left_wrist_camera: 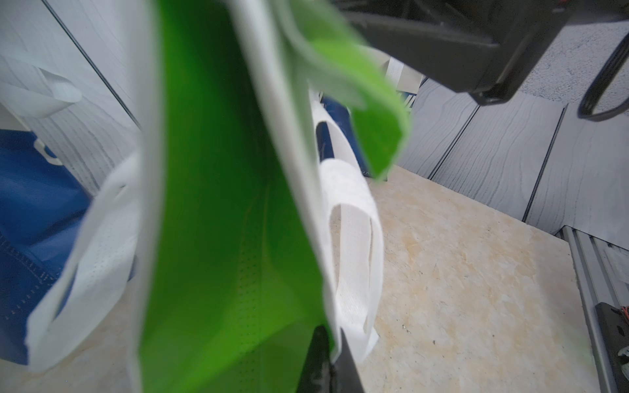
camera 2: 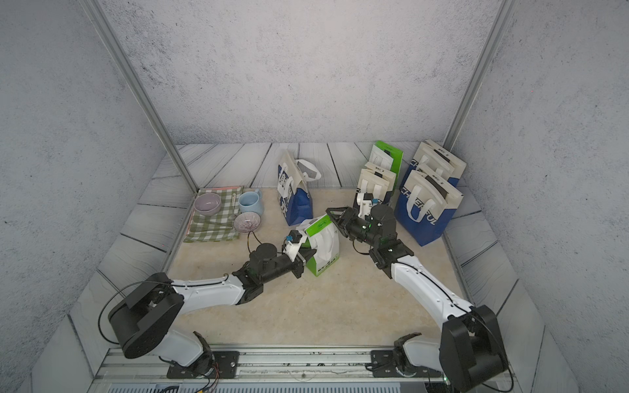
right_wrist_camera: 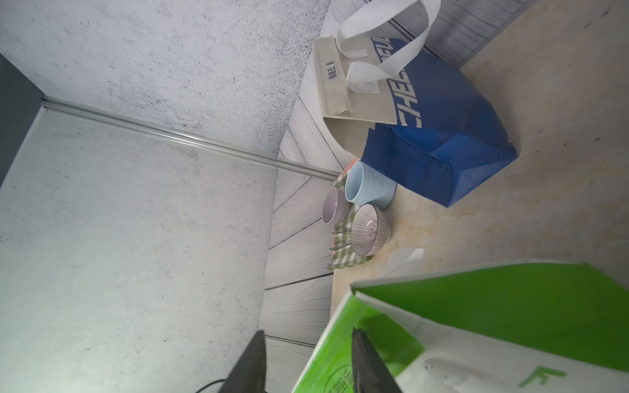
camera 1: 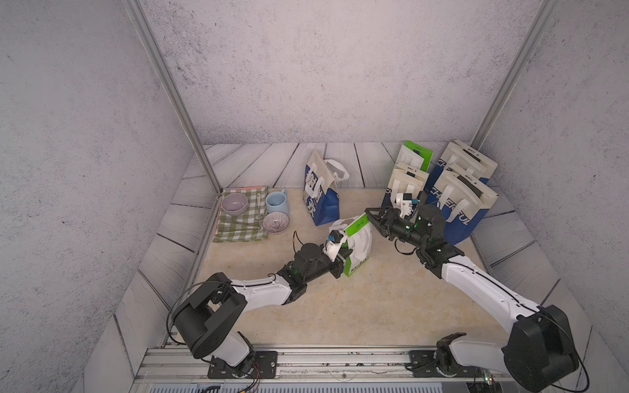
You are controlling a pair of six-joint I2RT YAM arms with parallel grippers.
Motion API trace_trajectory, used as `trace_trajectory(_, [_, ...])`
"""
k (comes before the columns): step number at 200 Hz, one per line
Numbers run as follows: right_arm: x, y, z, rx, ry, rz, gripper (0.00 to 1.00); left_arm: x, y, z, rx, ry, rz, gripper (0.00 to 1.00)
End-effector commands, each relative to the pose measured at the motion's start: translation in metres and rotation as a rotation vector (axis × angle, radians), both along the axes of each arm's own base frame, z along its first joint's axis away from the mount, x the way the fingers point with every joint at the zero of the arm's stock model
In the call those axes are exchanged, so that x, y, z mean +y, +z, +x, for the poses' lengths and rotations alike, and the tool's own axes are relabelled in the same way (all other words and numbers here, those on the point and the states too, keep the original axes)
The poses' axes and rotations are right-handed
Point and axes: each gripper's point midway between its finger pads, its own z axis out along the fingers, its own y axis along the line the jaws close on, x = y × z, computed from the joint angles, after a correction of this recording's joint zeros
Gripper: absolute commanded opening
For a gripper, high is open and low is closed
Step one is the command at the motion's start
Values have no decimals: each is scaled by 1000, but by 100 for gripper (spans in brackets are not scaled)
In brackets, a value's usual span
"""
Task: Open the takeout bag
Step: Open the takeout bag at the center of the board.
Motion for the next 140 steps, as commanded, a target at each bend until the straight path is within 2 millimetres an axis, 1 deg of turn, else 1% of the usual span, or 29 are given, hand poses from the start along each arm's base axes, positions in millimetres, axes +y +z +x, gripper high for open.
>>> trace_trajectory(1, [-17, -15, -3, -6, -39, -52, 45, 2, 2, -3, -7, -14, 11, 0])
trace_trajectory(15, [-21, -22, -2, 1, -46, -55, 45, 2, 3, -3, -8, -13, 11, 0])
trace_trajectory(54, [-12, -26, 2, 28, 3, -44, 46, 2, 2, -3, -2, -14, 8, 0])
trace_trajectory(104, [-3, -20, 8, 31, 37, -2, 46, 0, 0, -2, 1, -16, 9, 0])
trace_trajectory(140, [0, -10, 8, 15, 49, 20, 45, 0, -1, -1, 3, -16, 10, 0])
